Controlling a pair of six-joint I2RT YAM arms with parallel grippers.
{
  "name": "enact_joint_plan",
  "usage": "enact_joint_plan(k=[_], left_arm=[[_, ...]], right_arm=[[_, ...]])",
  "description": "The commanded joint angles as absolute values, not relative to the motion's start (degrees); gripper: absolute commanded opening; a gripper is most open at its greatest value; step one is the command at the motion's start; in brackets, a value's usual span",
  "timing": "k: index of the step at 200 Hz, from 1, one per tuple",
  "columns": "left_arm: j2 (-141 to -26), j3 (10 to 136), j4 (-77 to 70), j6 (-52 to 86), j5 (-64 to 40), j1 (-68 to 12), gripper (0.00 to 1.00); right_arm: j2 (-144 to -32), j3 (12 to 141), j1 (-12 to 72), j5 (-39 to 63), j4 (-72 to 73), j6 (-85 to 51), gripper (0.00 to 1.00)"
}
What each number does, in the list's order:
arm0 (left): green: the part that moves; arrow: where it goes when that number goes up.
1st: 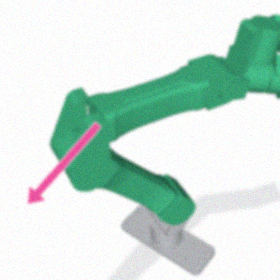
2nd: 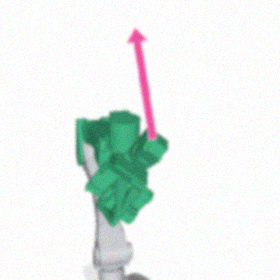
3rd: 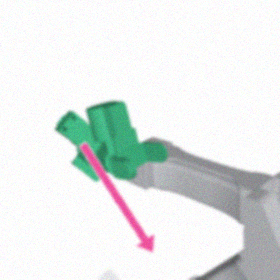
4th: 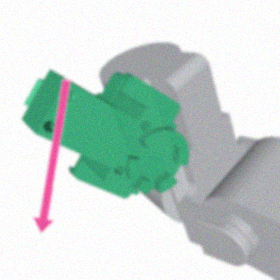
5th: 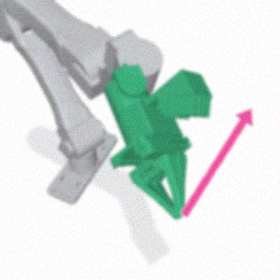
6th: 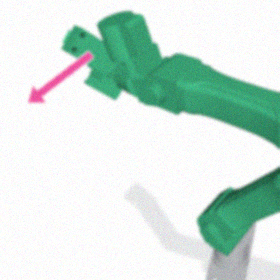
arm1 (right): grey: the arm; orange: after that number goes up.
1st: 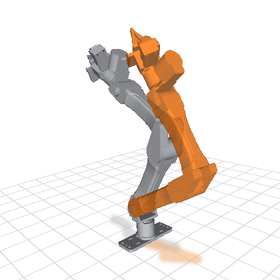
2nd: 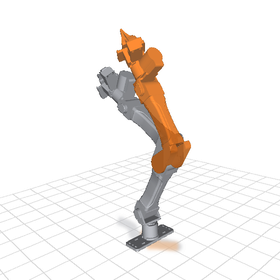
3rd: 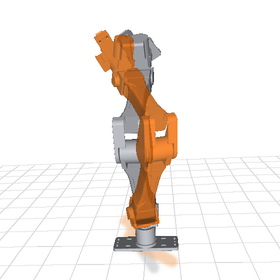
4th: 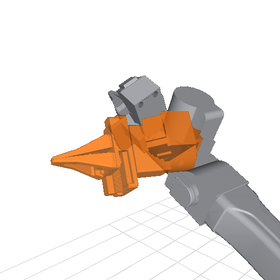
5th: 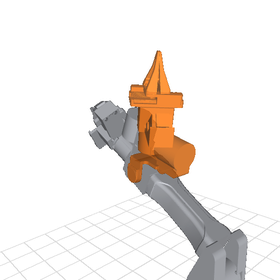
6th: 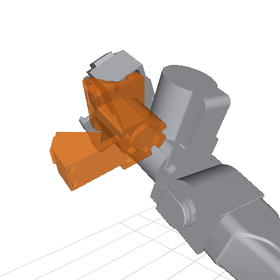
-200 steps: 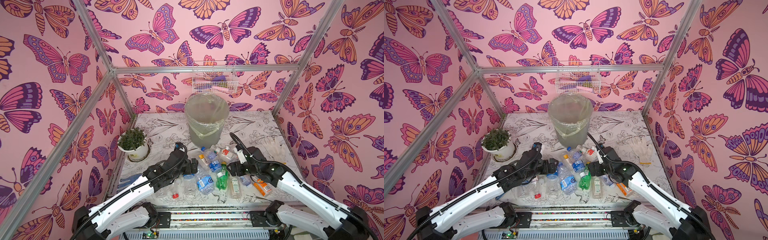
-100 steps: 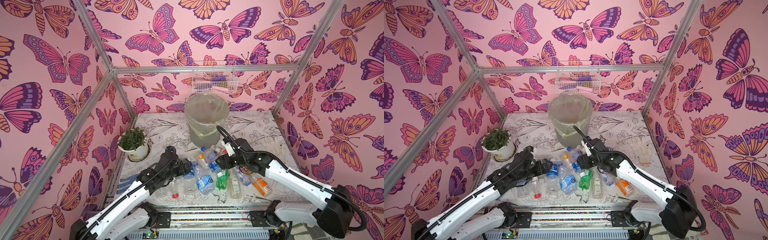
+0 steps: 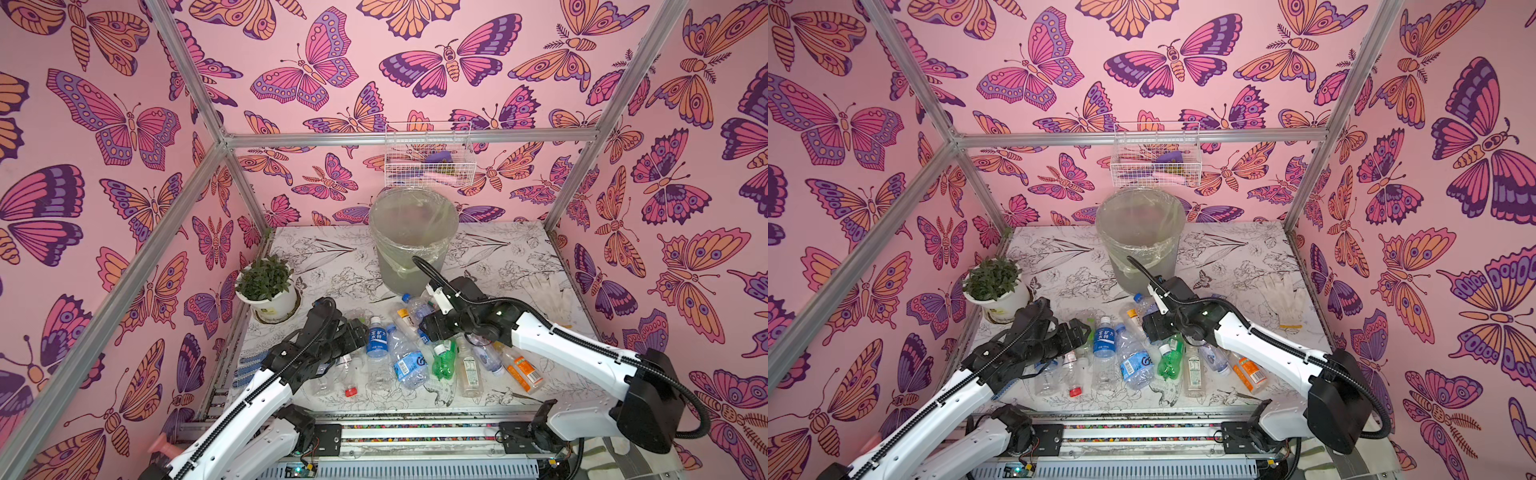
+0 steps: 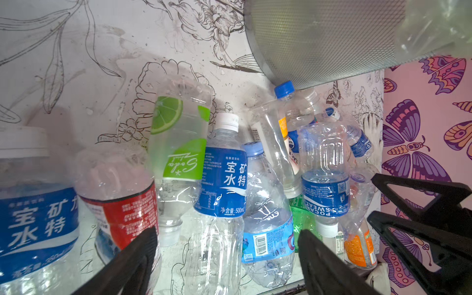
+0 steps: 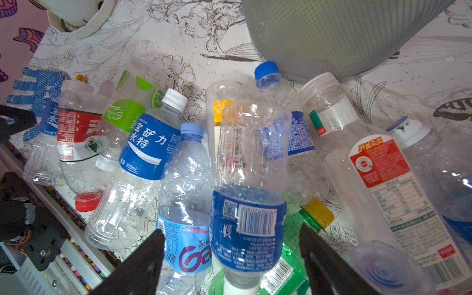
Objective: Throw the plastic bottles in the bin
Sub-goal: Pick up the plastic bottle from the center of the table.
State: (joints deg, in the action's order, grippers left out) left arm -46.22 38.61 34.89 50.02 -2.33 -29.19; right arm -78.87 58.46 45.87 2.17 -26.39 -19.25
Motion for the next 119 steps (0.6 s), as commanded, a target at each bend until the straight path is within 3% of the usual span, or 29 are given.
enact_joint_plan(k=[1, 46, 78, 119], left_arm=[[-45.0, 40.7, 40.1, 49.6, 0.0, -28.6, 0.89], [-48.0, 41.6, 43.4, 48.9, -1.5, -29.2, 0.83], [-53.0, 44.7, 44.4, 50.9, 3.4, -37.8, 0.83], [-59.0, 46.1, 44.4, 54.2, 5.3, -43.2, 0.80]], right_arm=[[-80.4, 61.3, 46.8, 0.5, -27.8, -17.9, 0.87], [-80.3, 63.2, 48.5, -0.1, -29.6, -17.9, 0.87], [-78.1, 63.1, 48.5, -3.8, -30.1, -19.0, 0.87], [-73.5, 62.7, 48.5, -8.6, -30.9, -20.0, 0.87]])
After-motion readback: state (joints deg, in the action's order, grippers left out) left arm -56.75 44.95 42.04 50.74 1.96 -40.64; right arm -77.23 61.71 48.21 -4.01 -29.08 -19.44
